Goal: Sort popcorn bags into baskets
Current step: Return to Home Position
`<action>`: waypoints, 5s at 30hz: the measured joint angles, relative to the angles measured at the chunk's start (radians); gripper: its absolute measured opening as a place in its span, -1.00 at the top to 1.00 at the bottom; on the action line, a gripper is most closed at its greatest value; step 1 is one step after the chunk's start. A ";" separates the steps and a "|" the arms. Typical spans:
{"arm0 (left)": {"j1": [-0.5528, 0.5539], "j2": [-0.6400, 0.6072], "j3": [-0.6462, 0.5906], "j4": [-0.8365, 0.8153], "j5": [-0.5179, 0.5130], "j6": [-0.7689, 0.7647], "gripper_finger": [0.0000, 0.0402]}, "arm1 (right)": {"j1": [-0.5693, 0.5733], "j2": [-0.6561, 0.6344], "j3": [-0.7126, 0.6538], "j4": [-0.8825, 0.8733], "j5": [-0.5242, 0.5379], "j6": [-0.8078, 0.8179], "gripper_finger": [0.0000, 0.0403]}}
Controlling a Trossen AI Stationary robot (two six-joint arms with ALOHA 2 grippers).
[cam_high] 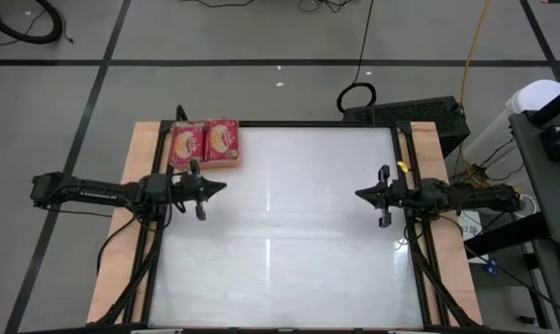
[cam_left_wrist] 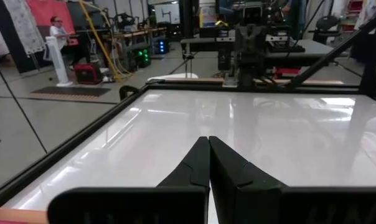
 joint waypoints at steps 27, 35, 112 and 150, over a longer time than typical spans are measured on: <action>-0.041 0.000 -0.038 -0.044 0.099 -0.033 0.99 | 0.006 0.000 0.000 0.028 0.004 -0.055 1.00; -0.106 -0.076 -0.038 -0.044 0.117 -0.014 0.99 | 0.006 0.000 0.000 0.032 0.004 -0.055 1.00; 0.045 -0.463 -0.037 -0.393 0.179 -0.017 0.84 | 0.006 0.003 0.000 0.034 0.004 -0.054 1.00; 0.045 -0.463 -0.037 -0.393 0.179 -0.017 0.84 | 0.006 0.003 0.000 0.034 0.005 -0.054 1.00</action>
